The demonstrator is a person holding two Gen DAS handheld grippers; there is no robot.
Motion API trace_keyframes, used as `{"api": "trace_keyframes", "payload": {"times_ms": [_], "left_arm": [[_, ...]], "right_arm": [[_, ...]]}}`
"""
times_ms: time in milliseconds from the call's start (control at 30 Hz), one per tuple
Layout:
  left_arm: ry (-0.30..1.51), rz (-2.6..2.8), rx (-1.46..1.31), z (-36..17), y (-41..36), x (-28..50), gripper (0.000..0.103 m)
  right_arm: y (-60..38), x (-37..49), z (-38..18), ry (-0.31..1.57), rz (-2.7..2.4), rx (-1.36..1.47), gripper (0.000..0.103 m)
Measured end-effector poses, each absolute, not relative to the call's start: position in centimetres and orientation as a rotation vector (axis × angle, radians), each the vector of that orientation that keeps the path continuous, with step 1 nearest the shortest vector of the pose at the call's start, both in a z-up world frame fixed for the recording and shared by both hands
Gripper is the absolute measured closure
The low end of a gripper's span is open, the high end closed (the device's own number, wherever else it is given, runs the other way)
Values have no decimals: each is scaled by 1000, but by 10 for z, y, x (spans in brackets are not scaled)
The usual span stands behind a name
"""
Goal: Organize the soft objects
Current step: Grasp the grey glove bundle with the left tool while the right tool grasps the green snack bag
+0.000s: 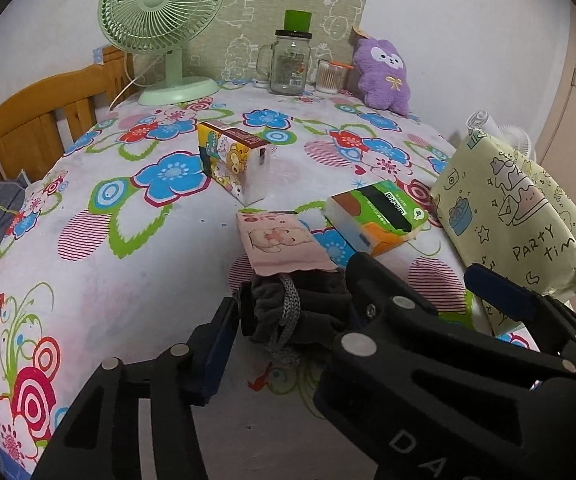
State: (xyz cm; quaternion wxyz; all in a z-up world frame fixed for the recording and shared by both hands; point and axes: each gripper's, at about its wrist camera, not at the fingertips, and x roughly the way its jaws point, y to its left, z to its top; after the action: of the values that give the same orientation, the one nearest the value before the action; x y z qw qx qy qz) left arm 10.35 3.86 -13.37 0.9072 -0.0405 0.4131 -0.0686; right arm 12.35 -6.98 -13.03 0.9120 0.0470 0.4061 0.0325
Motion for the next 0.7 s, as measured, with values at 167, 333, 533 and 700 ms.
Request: {"api": "trace_keyframes", "payload": {"times_ms": [167, 333, 533, 700], "left_arm": [[843, -108, -60, -131, 41, 101, 52], [820, -59, -36, -125, 46, 98, 54], [780, 29, -5, -115, 52, 94, 54], [786, 38, -29, -115, 57, 98, 55]], "right_arm": [[-65, 124, -131, 840, 85, 98, 10], [-58, 122, -126, 814, 107, 73, 10], [-51, 123, -117, 784, 133, 43, 10], [-49, 127, -115, 784, 143, 41, 10]]}}
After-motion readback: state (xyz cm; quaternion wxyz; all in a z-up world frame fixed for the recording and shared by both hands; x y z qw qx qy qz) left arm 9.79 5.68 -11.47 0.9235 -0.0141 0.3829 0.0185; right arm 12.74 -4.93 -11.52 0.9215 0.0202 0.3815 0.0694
